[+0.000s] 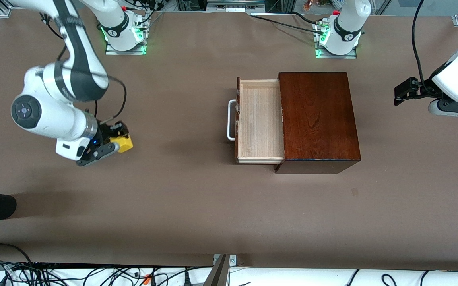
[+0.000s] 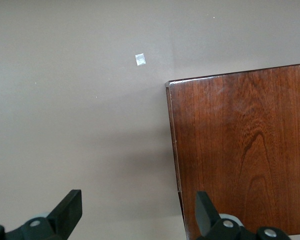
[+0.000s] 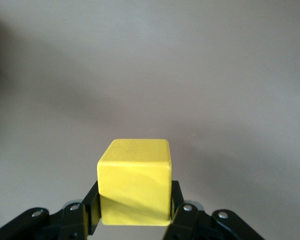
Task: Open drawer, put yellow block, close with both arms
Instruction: 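Carry the yellow cube with the right gripper over the open drawer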
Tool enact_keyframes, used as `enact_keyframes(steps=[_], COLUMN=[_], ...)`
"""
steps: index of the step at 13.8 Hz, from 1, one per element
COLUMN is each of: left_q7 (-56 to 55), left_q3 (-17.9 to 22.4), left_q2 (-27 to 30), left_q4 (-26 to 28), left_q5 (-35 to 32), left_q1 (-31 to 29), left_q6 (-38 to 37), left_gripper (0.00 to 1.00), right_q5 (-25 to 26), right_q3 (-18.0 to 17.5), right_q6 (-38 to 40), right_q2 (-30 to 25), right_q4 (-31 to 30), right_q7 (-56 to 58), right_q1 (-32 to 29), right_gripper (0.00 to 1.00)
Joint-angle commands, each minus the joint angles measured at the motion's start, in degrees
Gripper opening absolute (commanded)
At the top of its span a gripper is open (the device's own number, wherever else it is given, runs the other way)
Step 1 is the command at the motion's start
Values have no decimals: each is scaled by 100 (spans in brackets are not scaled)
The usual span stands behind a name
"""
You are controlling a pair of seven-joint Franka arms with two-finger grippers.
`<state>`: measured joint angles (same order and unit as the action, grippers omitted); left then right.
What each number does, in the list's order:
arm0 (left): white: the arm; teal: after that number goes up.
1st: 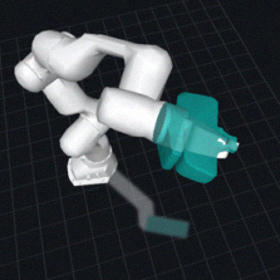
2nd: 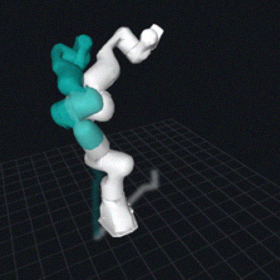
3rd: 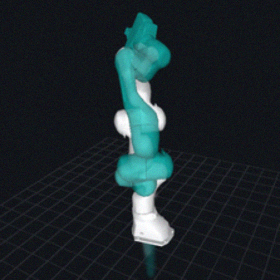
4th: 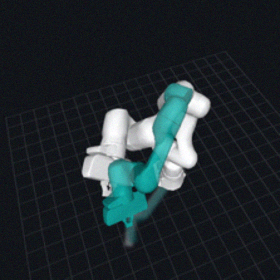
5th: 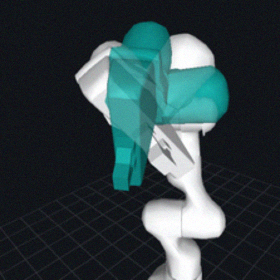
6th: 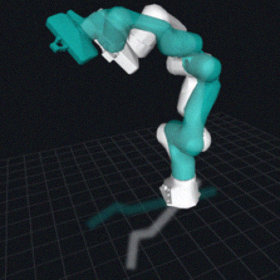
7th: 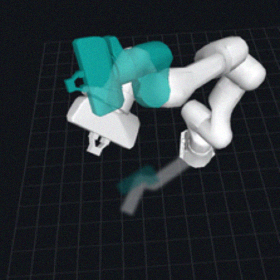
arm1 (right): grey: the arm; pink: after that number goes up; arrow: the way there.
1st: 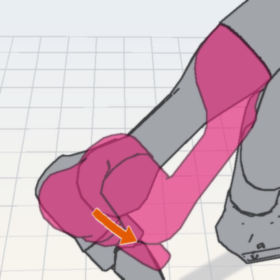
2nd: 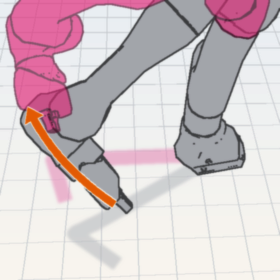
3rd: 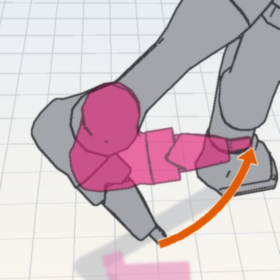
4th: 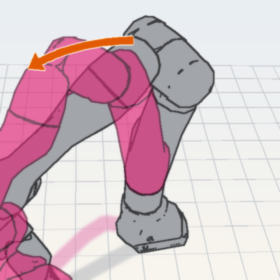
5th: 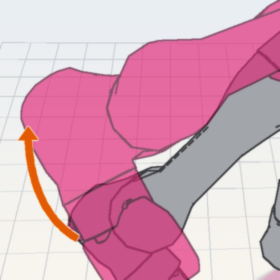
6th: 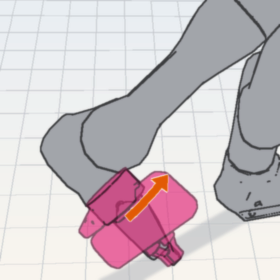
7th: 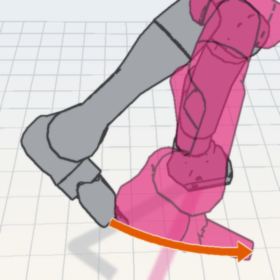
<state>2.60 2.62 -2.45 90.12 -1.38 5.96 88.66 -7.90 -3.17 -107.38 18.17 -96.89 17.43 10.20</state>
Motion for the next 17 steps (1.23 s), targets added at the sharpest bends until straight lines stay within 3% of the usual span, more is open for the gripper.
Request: enact_keyframes(steps=[1, 9, 12, 14, 17], left_q7=[100, 109, 214, 223, 223], left_q3=[-86, -95, -95, -86, -86], left_q2=[148, 157, 166, 157, 157], left_q4=[50, 50, 15, -29, -29], left_q5=[-56, 110, 190, 190, 190], left_q1=[-78, -78, -78, -78, -78], left_q6=[-130, -200, -244, -279, -279], left_gripper=[100, 100, 100, 100, 100], right_q5=[200, 780, 843, 904, 1509], right_q3=[-306, -307, -307, -307, -281], right_q6=[471, 604, 604, 560, 498], right_q2=[90, 485, 968, 1179, 1574], right_q4=[661, 1830, 2507, 2614, 2894], right_q7=[94, -415, -565, -548, -600], right_q1=[235, 2651, 3171, 3504, 4190], right_gripper=[35, 35, 35, 35, 35])
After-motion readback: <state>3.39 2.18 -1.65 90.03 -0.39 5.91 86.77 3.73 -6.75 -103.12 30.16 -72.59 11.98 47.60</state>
